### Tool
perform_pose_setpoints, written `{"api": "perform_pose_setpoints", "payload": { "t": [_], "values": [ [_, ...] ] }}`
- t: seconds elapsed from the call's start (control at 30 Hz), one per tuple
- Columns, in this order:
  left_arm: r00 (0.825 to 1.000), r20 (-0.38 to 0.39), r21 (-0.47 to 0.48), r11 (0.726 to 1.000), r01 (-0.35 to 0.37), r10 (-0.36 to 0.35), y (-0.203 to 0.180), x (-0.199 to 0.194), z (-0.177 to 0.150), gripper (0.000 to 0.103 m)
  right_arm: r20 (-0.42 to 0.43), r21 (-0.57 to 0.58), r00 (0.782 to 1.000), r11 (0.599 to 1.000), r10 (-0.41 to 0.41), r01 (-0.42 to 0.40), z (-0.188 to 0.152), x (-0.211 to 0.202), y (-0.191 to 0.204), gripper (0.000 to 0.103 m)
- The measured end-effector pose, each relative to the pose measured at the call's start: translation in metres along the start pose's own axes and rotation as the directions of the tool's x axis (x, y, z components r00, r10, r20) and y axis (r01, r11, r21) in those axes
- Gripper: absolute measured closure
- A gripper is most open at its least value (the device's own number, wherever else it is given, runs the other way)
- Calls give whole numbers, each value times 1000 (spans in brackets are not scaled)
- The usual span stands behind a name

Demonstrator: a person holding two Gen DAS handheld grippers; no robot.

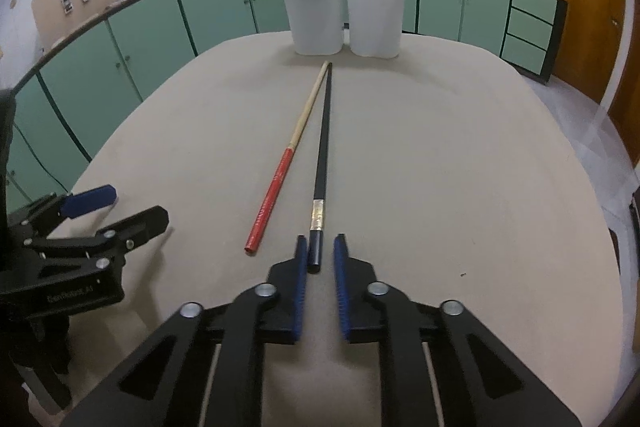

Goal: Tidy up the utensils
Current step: 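Grasp the black chopstick with the right tool while the left tool grasps the red chopstick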

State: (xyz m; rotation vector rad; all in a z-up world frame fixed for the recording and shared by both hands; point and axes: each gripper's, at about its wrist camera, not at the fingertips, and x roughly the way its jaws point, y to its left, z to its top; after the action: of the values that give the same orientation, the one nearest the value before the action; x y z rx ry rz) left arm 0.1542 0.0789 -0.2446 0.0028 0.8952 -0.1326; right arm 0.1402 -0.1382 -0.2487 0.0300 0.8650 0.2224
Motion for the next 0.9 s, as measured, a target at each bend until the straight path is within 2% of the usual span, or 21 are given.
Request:
{"api": "perform_pose_setpoints", "payload": {
  "t": [0.3, 0.47, 0.77, 0.9],
  "values": [
    [1000, 9, 15, 999, 29, -29, -17, -2, 2, 18, 16, 30, 1000, 999, -18, 18, -4, -8, -9, 97],
    [997, 6, 18, 997, 78, -78, -33, -2, 3, 19, 34, 51, 998, 997, -60, 58, -9, -21, -25, 97],
    [994, -15, 56, 992, 110, -109, -69, 9, 5, 29, 50, 107, 994, 990, -94, 88, -11, -31, -52, 97],
    [995, -18, 72, 993, 95, -94, -78, 14, 6, 37, 50, 119, 994, 989, -95, 88, -12, -31, -60, 97]
  ]
}}
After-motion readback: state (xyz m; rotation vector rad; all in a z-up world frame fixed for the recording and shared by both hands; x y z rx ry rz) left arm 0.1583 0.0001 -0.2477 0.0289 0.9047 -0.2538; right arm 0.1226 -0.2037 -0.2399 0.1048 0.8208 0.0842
